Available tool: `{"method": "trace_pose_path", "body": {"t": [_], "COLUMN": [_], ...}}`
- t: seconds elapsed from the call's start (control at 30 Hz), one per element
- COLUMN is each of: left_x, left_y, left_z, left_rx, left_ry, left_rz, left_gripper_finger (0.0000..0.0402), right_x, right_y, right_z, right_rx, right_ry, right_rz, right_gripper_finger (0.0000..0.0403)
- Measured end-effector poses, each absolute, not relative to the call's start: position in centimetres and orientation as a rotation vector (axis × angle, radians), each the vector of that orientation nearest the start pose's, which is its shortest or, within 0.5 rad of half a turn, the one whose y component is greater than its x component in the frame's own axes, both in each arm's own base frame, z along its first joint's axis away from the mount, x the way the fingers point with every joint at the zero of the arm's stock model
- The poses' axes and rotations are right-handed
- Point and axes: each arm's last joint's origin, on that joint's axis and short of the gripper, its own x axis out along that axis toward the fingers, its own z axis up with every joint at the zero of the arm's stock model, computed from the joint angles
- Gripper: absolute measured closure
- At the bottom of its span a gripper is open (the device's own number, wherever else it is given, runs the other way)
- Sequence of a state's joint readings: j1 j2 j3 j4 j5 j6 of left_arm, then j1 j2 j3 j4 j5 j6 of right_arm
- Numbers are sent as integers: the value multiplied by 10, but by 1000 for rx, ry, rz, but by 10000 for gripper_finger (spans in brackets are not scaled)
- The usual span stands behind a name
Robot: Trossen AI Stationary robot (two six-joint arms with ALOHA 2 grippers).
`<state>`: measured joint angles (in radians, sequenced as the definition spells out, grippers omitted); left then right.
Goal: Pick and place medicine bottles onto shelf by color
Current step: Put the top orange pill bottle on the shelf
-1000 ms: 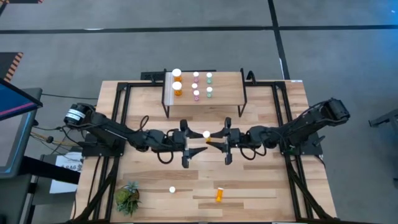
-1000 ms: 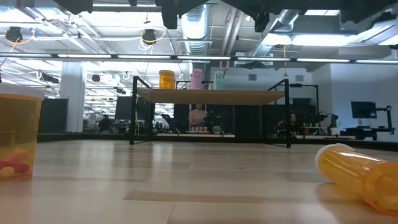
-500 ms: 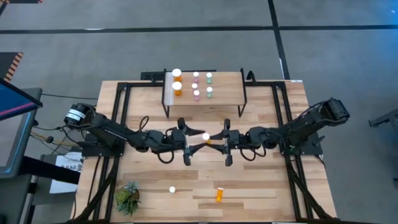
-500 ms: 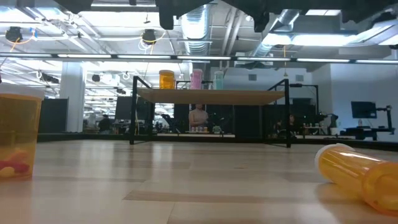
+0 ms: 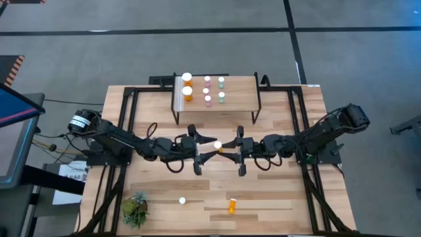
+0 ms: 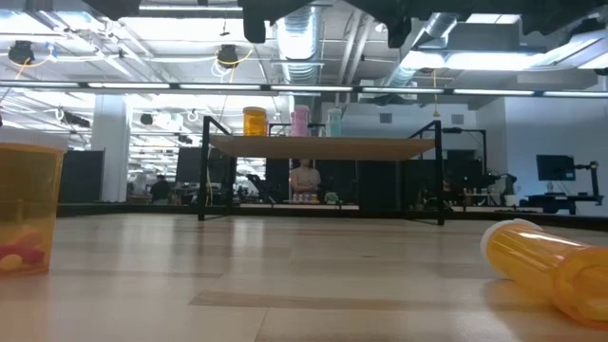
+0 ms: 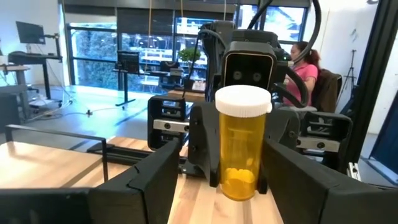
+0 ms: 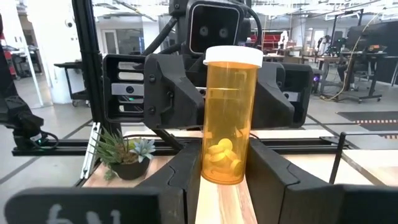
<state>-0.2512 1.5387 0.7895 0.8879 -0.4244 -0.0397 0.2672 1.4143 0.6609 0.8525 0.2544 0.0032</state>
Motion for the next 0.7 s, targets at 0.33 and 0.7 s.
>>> {"method": "trace_pose_path", "body": {"t": [0.33,0.7], "left_x": [318,318], "left_y": [-72,-71], "left_z": [260,260], "left_rx": [-83,-89], "left_ry": [-161,-160], "left_rz": [69,98], "left_gripper_finger": [225,229], "right_x": [286,287], "right_y": [72,70], "right_z": [251,253], "right_rx": [80,83], "right_ry": [-115,-149], "right_rz": [69,52], "right_gripper_finger": [275,276]}}
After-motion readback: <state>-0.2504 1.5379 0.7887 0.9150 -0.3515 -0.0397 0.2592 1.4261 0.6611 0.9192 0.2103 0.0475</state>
